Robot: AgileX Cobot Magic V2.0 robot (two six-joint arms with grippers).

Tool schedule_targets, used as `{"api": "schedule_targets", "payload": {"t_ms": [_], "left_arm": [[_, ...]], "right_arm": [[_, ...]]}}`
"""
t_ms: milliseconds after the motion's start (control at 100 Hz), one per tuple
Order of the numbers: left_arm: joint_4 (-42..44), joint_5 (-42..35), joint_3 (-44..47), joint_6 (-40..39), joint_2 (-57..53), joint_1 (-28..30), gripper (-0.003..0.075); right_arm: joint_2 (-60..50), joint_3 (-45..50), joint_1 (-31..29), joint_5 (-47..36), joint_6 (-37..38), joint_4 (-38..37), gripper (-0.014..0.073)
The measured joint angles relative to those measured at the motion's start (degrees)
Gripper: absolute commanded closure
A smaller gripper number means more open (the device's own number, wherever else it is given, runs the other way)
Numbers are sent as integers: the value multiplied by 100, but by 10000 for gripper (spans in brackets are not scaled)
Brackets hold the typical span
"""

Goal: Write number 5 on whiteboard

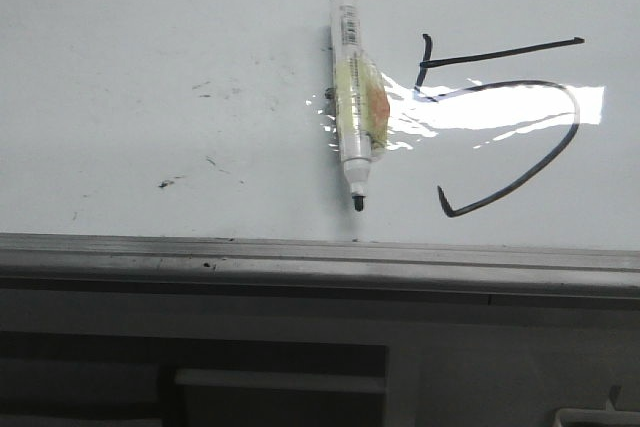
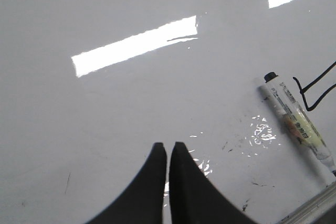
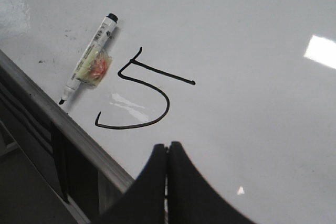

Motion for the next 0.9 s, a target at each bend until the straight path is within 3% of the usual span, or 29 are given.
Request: {"api": "schedule_targets", "payload": {"t_ms": [220,500,710,900], "left_arm": [[0,-194,404,0,-152,0,733],[-303,-1356,2157,22,-1528,385,733],[-568,-1153,2650,22,-2810,1252,733],[-662,-294,2650,11,-3041,2120,733]], "right_arm": [[0,0,0,0,0,0,657],[0,0,0,0,-13,0,657],[0,0,0,0,-13,0,657],[0,0,0,0,-13,0,657]]}}
